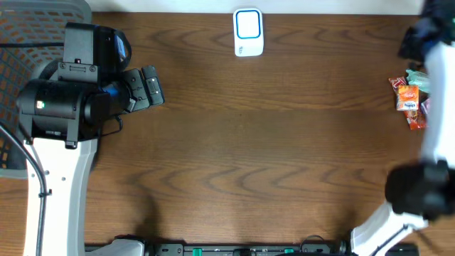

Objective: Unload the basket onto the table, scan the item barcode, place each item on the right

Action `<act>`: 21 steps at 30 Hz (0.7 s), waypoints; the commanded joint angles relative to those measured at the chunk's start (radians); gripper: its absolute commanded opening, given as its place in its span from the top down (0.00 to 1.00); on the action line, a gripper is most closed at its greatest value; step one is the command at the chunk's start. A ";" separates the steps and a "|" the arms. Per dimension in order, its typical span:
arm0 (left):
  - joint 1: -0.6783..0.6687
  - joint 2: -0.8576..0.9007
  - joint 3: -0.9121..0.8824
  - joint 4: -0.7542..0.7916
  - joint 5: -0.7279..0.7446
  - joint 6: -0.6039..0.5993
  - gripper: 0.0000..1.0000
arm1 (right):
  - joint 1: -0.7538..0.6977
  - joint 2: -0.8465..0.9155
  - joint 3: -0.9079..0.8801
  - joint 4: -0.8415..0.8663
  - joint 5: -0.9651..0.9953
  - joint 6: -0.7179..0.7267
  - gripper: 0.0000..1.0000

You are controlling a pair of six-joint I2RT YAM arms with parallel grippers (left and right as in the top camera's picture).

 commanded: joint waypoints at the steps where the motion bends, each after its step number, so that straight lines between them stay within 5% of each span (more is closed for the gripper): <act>1: 0.004 0.001 0.005 -0.003 -0.013 -0.001 0.02 | 0.006 -0.126 0.005 -0.094 -0.251 0.037 0.01; 11: 0.004 0.001 0.005 -0.003 -0.013 -0.001 0.02 | 0.080 -0.344 -0.067 -0.368 -0.430 -0.040 0.01; 21: 0.004 0.001 0.005 -0.003 -0.013 -0.001 0.02 | 0.235 -0.815 -0.494 -0.317 -0.502 -0.035 0.01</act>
